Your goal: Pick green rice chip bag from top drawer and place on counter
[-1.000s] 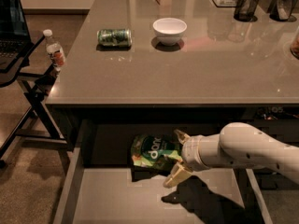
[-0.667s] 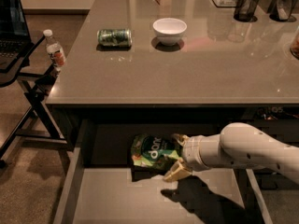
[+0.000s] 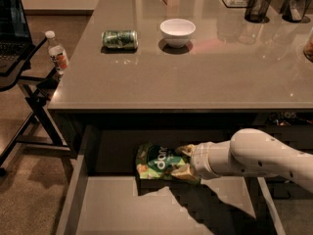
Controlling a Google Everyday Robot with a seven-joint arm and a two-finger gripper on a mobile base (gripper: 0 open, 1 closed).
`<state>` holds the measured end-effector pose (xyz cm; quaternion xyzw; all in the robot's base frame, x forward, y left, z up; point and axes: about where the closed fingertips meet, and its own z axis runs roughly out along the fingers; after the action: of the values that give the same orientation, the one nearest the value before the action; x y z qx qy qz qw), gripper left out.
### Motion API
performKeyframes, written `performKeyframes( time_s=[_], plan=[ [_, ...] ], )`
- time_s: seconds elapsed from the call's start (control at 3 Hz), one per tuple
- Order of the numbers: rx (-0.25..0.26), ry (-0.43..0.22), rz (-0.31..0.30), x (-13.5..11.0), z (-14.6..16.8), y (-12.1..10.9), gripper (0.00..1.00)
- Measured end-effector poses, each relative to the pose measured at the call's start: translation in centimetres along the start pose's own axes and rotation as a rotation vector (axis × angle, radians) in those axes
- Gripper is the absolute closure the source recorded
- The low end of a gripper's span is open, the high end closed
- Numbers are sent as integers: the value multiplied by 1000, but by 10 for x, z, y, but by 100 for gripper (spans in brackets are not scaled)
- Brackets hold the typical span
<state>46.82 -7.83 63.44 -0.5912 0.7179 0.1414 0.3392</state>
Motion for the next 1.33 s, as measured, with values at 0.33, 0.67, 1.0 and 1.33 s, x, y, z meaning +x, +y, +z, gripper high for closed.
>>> performKeyframes(
  time_s=[0.33, 0.67, 1.0, 1.33],
  plan=[
    [0, 0, 0, 0, 0, 0, 88],
    [0, 0, 0, 0, 0, 0, 100],
    [-10, 20, 1, 2, -18, 7, 100],
    [10, 11, -19, -5, -58, 12, 100]
  ],
)
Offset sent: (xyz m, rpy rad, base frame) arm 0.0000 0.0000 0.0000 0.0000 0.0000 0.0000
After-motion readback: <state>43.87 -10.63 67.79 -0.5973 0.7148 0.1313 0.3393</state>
